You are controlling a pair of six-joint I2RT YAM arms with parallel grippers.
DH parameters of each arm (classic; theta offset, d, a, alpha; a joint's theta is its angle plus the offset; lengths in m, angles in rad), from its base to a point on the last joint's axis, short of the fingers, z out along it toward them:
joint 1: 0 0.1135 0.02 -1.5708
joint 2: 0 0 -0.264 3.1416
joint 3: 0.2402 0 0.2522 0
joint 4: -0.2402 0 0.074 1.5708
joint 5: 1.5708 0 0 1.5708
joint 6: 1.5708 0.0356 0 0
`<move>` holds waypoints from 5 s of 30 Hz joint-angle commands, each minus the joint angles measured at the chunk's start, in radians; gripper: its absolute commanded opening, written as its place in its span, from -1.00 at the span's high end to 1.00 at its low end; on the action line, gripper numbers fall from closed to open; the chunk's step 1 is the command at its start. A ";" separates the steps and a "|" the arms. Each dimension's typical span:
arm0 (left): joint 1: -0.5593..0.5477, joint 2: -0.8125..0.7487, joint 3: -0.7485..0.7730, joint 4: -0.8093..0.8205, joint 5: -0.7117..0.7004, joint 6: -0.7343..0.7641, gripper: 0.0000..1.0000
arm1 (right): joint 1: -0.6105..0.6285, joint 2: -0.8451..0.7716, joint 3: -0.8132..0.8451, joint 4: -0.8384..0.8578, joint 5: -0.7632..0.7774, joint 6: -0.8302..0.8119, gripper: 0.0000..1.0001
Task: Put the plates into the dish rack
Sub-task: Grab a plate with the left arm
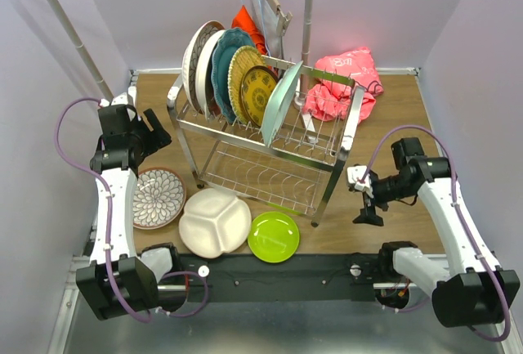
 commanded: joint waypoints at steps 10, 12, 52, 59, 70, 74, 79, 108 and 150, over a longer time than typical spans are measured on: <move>-0.002 -0.022 0.017 -0.004 0.049 0.024 -0.68 | 0.053 0.023 -0.017 -0.056 -0.073 -0.016 -1.00; -0.004 -0.021 0.016 -0.001 0.056 0.026 -0.68 | 0.061 0.025 -0.013 -0.051 -0.079 -0.019 -1.00; -0.013 0.235 -0.055 -0.118 -0.287 -0.353 -0.63 | 0.104 -0.031 -0.066 0.354 0.090 0.536 -1.00; -0.025 0.524 0.115 -0.263 -0.398 -0.454 -0.50 | 0.104 -0.043 -0.091 0.391 0.082 0.573 -1.00; -0.099 0.785 0.312 -0.420 -0.473 -0.503 -0.42 | 0.104 -0.081 -0.126 0.418 0.084 0.604 -1.00; -0.106 0.815 0.327 -0.421 -0.471 -0.514 -0.39 | 0.105 -0.092 -0.134 0.426 0.087 0.607 -1.00; -0.106 0.842 0.335 -0.455 -0.493 -0.525 -0.06 | 0.104 -0.109 -0.146 0.437 0.093 0.609 -1.00; -0.103 0.966 0.329 -0.509 -0.544 -0.502 0.52 | 0.105 -0.162 -0.169 0.475 0.111 0.619 -1.00; -0.091 0.176 0.509 -0.509 -0.468 -0.652 1.00 | 0.104 -0.239 0.016 0.544 0.459 0.773 -1.00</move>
